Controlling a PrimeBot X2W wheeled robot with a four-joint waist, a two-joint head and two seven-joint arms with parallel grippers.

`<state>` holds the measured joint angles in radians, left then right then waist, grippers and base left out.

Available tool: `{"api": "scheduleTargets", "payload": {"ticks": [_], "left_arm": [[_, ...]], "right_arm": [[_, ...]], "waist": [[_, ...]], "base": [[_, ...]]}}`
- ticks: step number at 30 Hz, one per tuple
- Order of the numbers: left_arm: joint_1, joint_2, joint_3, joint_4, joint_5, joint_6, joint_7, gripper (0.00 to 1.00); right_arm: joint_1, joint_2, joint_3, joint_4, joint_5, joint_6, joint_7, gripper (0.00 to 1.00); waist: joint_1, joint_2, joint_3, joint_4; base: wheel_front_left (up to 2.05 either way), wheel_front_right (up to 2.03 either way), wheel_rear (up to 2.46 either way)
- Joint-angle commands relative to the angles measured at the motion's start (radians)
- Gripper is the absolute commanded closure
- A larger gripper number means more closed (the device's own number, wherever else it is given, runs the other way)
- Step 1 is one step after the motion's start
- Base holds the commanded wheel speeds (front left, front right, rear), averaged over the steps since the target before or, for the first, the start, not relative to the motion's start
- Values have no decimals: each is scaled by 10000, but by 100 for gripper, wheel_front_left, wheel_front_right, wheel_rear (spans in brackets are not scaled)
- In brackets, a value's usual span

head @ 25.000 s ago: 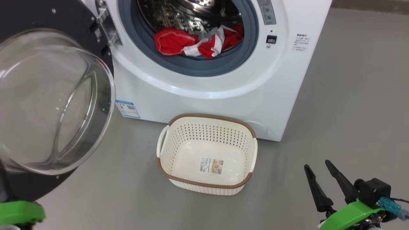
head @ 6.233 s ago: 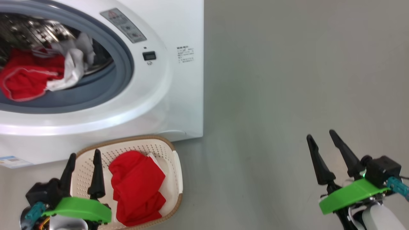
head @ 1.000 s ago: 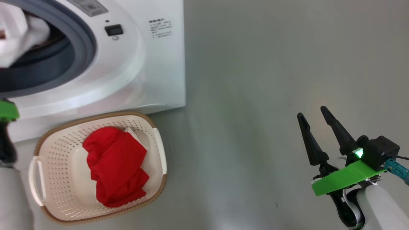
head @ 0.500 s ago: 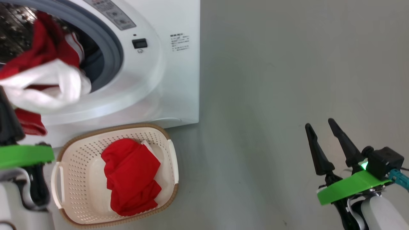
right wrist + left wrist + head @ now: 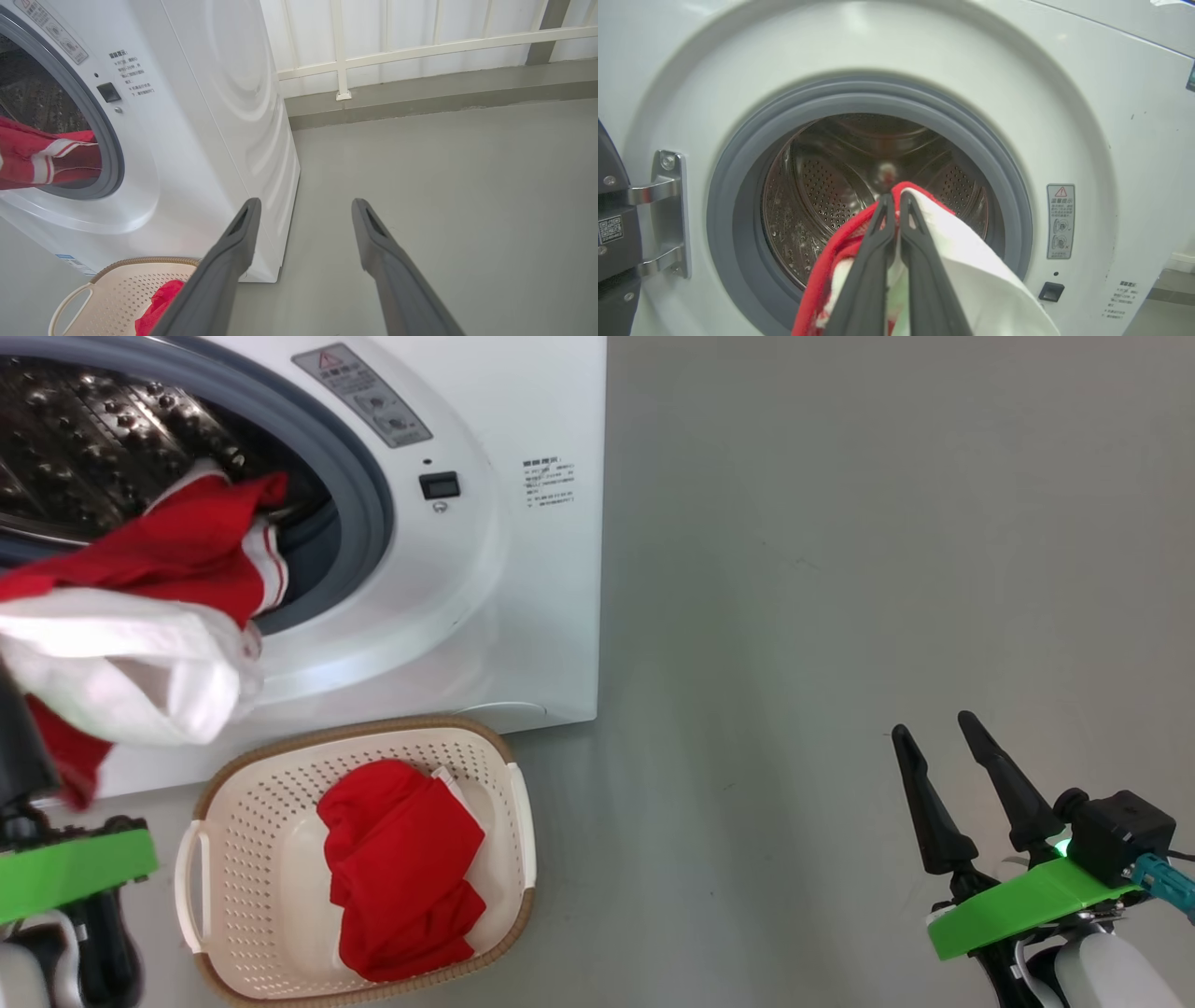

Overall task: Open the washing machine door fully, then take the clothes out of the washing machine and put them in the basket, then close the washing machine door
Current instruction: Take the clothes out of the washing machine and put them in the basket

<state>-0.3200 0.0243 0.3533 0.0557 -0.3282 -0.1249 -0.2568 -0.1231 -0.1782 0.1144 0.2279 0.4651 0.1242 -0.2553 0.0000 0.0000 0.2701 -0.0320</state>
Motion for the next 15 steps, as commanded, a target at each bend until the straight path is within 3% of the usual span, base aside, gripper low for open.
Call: {"api": "scheduleTargets", "payload": {"ticks": [1,8,15], "left_arm": [[213,264,220,-577,-128,-57,-49,100],[716,262,-146,-777,-69,-57,-49,100],[868,261,-554,397,-76,1,-49,100]], "right_arm": [[87,-97,193,-228,25,65,-65,0],[84,-81,211,-212,45,65,-65,0],[-80,-19,236,-274,48,65,-65,0]], "waist": [[0,0,13,-13],[0,0,94,-57],[0,0,474,-157]], "base": [[0,0,0],[0,0,0],[0,0,0]]}}
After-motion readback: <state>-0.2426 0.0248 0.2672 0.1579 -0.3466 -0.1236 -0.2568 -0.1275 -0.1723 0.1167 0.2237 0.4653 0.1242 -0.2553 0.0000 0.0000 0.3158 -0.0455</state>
